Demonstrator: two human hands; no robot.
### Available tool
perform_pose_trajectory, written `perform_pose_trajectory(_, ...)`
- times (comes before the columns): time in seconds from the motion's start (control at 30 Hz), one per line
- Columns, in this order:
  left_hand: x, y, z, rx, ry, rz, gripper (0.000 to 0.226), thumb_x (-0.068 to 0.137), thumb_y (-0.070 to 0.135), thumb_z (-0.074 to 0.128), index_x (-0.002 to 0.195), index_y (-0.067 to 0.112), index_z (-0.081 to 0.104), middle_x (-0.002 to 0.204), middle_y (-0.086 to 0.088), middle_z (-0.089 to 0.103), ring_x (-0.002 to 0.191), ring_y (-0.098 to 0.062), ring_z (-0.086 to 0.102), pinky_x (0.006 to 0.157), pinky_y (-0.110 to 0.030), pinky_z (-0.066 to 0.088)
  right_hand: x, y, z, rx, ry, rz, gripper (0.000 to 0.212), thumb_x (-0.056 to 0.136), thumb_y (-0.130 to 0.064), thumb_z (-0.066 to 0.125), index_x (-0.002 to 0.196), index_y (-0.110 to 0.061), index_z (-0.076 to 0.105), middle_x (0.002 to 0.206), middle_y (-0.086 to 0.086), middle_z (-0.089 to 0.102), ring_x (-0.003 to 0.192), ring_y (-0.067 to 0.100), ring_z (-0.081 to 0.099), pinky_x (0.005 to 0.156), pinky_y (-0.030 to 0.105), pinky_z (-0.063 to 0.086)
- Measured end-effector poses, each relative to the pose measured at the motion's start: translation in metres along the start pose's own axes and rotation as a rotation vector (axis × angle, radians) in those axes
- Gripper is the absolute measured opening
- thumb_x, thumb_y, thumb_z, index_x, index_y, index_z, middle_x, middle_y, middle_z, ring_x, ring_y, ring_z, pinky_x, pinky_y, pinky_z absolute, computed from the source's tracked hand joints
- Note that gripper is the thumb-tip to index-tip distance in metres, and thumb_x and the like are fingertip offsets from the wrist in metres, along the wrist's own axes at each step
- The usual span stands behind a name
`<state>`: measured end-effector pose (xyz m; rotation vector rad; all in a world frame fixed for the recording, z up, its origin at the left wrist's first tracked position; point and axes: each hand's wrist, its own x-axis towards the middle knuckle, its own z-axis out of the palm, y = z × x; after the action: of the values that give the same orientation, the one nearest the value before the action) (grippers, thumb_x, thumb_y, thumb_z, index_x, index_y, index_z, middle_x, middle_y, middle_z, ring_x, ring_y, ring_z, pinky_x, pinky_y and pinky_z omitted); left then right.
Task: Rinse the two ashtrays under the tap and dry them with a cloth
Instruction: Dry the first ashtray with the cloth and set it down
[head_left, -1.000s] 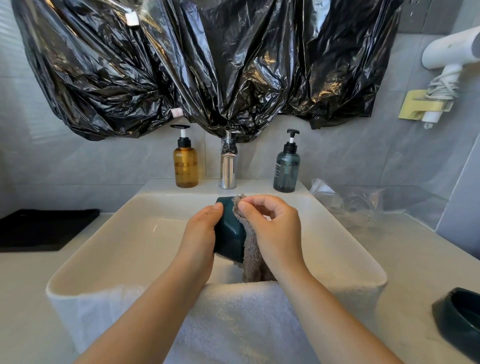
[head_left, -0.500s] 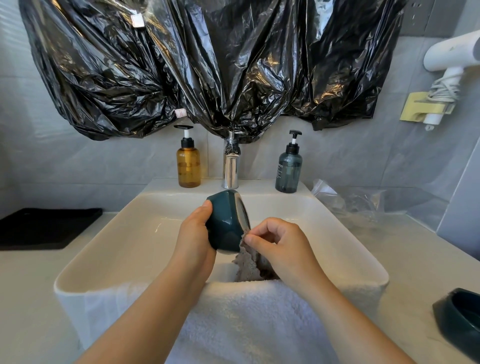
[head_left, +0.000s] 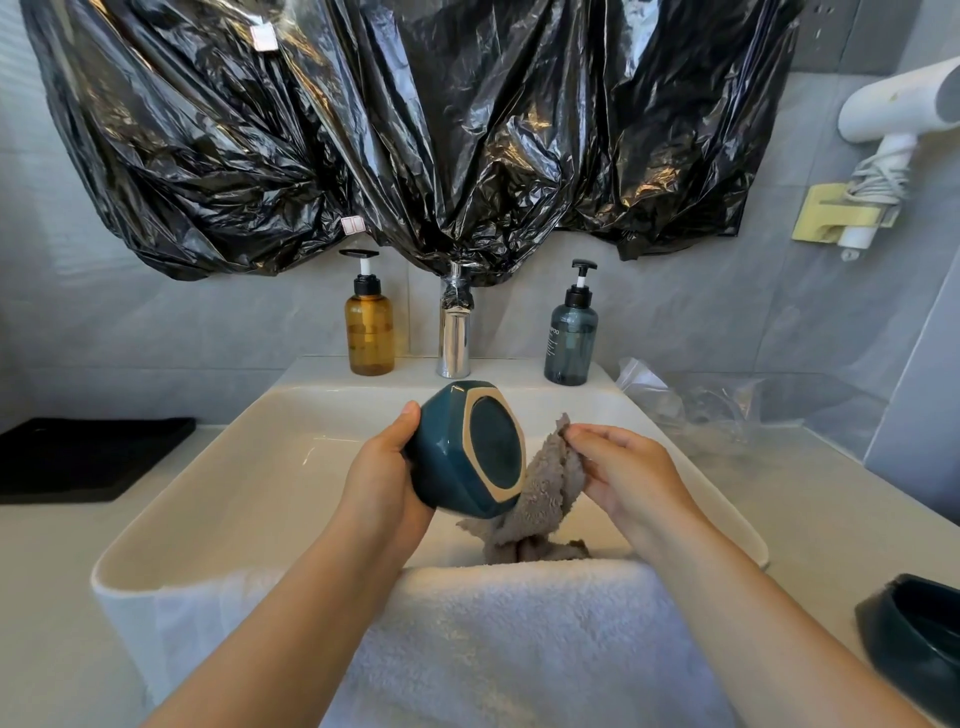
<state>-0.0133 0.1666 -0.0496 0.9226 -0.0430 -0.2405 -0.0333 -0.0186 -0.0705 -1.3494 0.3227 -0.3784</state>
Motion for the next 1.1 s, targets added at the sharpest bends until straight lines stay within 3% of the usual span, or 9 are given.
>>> perform_pose_trajectory(0.07,-0.001,-0.001,0.001,0.001,0.005,-0.01,0.027,0.101,0.029,0.041,0.101,0.015,0.063,0.1,-0.006,0.067,0.093,-0.021,0.061,0.078,-0.035,0.048,-0.002,-0.002,0.004,-0.065,0.043,-0.132,0.01,0.09,-0.015,0.066,0.097,-0.015,0.072,0.102,0.006,0.073,0.102,0.023,0.067,0.091,0.039,0.055)
perform_pose_trajectory(0.27,-0.001,0.001,0.0,-0.011,0.025,-0.006,0.03,0.101,0.031,0.038,0.099,0.014,0.063,0.098,-0.007,0.069,0.095,-0.023,0.062,0.082,-0.039,0.046,-0.019,0.005,0.017,-0.41,-0.288,-0.225,0.028,0.089,-0.017,0.066,0.115,-0.028,0.07,0.12,-0.011,0.067,0.114,0.011,0.061,0.098,0.037,0.052)
perform_pose_trajectory(0.47,0.002,0.001,-0.004,-0.016,0.086,0.005,0.025,0.101,0.031,0.039,0.104,0.016,0.059,0.105,-0.006,0.065,0.098,-0.021,0.059,0.087,-0.041,0.043,-0.022,0.006,0.011,-0.497,-0.285,-0.237,0.022,0.085,-0.008,0.069,0.098,-0.025,0.076,0.1,-0.009,0.074,0.092,0.009,0.067,0.072,0.02,0.05)
perform_pose_trajectory(0.57,0.004,0.001,-0.005,-0.01,0.093,-0.006,0.023,0.101,0.03,0.041,0.103,0.017,0.06,0.104,-0.005,0.065,0.099,-0.021,0.059,0.088,-0.042,0.043,-0.016,0.004,0.012,-0.37,-0.09,-0.266,0.023,0.086,-0.006,0.067,0.093,-0.027,0.075,0.097,-0.006,0.074,0.096,0.014,0.067,0.086,0.037,0.057)
perform_pose_trajectory(0.67,0.005,-0.001,-0.002,0.032,0.101,-0.008,0.026,0.1,0.031,0.043,0.115,0.016,0.058,0.105,-0.005,0.065,0.098,-0.02,0.059,0.091,-0.04,0.043,-0.012,-0.002,0.019,-0.221,0.071,-0.322,0.021,0.086,-0.008,0.069,0.097,-0.026,0.075,0.099,-0.007,0.074,0.099,0.013,0.067,0.092,0.041,0.055)
perform_pose_trajectory(0.83,0.007,-0.002,-0.001,0.089,0.102,-0.02,0.031,0.099,0.033,0.044,0.119,0.012,0.058,0.106,-0.009,0.066,0.096,-0.022,0.06,0.093,-0.04,0.043,-0.017,-0.008,0.04,-0.246,-0.02,-0.342,0.033,0.087,-0.019,0.069,0.12,-0.021,0.067,0.119,-0.009,0.067,0.113,0.008,0.059,0.097,0.028,0.049)
perform_pose_trajectory(0.93,0.006,-0.002,-0.001,0.107,0.095,-0.008,0.027,0.099,0.032,0.044,0.111,0.014,0.061,0.103,-0.009,0.066,0.094,-0.022,0.061,0.092,-0.039,0.044,-0.022,-0.002,0.045,-0.37,-0.127,-0.365,0.043,0.091,-0.017,0.064,0.133,-0.022,0.056,0.125,-0.015,0.058,0.113,0.003,0.055,0.081,0.007,0.046)
perform_pose_trajectory(1.0,0.005,-0.003,-0.001,0.109,0.081,0.005,0.027,0.099,0.031,0.043,0.109,0.014,0.061,0.102,-0.009,0.066,0.094,-0.022,0.061,0.088,-0.038,0.046,-0.026,0.005,0.044,-0.432,-0.094,-0.427,0.043,0.092,-0.014,0.062,0.133,-0.023,0.056,0.124,-0.017,0.058,0.114,0.001,0.054,0.087,0.009,0.045)
perform_pose_trajectory(1.1,0.004,-0.003,-0.002,0.115,0.074,0.019,0.027,0.099,0.031,0.043,0.108,0.014,0.062,0.102,-0.01,0.067,0.094,-0.023,0.061,0.084,-0.037,0.048,-0.028,0.009,0.042,-0.414,-0.072,-0.407,0.033,0.092,-0.014,0.062,0.124,-0.021,0.065,0.118,-0.01,0.068,0.111,0.005,0.061,0.098,0.025,0.05)
